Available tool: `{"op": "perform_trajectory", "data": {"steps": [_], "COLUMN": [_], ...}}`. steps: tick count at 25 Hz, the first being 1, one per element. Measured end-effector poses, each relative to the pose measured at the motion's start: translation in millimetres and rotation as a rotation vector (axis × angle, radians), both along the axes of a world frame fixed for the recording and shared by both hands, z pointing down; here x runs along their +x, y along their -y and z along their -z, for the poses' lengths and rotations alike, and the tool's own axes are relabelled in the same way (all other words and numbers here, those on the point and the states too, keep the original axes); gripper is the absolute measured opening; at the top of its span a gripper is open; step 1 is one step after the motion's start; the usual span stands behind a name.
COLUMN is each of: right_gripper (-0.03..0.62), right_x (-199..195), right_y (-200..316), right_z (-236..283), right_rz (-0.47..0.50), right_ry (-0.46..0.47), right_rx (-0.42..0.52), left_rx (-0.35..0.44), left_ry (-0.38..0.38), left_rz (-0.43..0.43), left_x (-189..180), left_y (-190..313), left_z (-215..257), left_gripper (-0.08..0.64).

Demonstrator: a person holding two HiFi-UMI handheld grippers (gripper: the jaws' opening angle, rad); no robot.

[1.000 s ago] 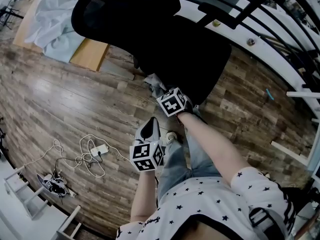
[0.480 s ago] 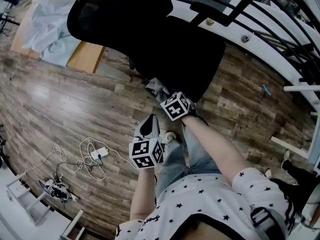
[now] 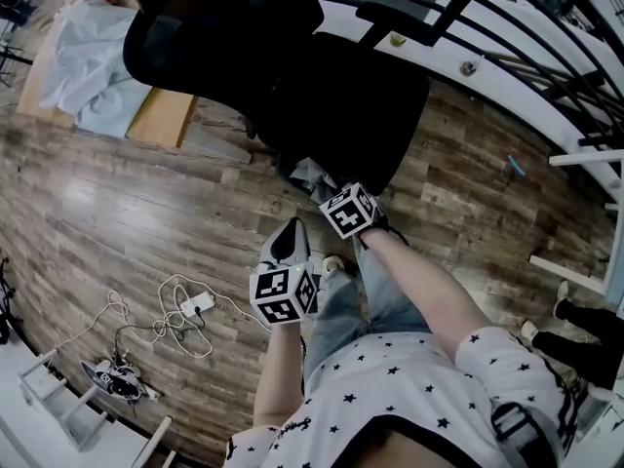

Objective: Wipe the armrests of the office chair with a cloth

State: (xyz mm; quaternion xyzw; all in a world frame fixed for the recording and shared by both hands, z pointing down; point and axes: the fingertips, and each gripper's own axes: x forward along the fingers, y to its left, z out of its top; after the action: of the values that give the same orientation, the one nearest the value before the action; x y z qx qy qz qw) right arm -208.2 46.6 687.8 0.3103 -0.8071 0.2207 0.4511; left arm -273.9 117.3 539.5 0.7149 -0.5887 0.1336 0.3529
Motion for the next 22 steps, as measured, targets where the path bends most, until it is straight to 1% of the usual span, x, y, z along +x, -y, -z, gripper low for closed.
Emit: {"op": "perform_trajectory", "data": {"steps": [12, 22], "right_gripper": [0.032, 0.032], "right_x": [34, 51], "right_y": [-16, -19], "right_z": [0, 1], "right_rz": [-0.051, -0.084], "right_ry": [-0.014, -0.032], "right_rx": [-0.009, -0.005], "left_rx": [0.003, 0.004], "left_ry": [0.000, -0.006], "left_rz": [-0.047, -0.088], "left_x": [12, 21], "left_y": [-4, -1], "left_z": [4, 5], "left_gripper": [0.005, 0.005]}}
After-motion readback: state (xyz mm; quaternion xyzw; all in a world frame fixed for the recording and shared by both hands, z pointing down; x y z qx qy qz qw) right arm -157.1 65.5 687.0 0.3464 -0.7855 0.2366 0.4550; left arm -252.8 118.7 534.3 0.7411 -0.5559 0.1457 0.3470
